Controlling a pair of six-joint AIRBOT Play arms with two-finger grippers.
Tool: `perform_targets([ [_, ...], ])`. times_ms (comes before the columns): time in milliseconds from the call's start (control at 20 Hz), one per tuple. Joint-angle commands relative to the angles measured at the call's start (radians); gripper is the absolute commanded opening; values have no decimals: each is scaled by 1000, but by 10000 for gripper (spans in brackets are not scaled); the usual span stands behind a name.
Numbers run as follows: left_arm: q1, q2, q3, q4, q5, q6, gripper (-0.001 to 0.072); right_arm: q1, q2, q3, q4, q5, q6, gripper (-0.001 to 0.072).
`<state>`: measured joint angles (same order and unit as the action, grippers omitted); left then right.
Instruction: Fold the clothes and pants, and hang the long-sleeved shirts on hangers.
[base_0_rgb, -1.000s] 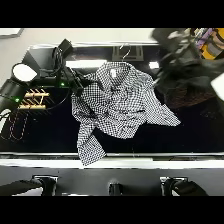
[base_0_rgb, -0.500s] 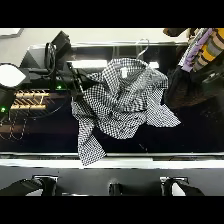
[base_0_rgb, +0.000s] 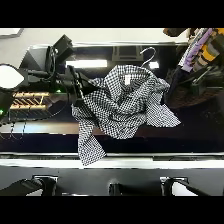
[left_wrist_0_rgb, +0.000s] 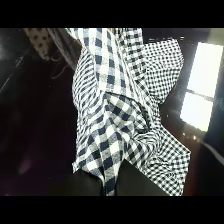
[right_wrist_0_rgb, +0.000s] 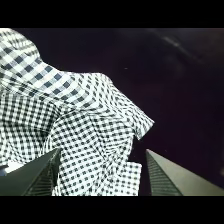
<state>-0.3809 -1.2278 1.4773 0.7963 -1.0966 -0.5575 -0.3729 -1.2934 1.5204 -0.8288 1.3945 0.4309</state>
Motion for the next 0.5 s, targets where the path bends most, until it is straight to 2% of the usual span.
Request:
perform_targets([
  [0, -1, -2, 0, 1, -3, 1, 19, 17, -79, 0, 61, 56, -210, 620],
  [50, -1, -3, 0, 1, -3, 1, 19, 25, -98, 0, 71, 55, -256, 620],
  [250, -1, -3, 0, 1, -4, 1, 19, 78, -174, 0, 108, 29, -298, 618],
  [450, -1, -5, 0, 8, -4, 1, 19, 154, -222, 0, 113, -72, -341, 616],
])
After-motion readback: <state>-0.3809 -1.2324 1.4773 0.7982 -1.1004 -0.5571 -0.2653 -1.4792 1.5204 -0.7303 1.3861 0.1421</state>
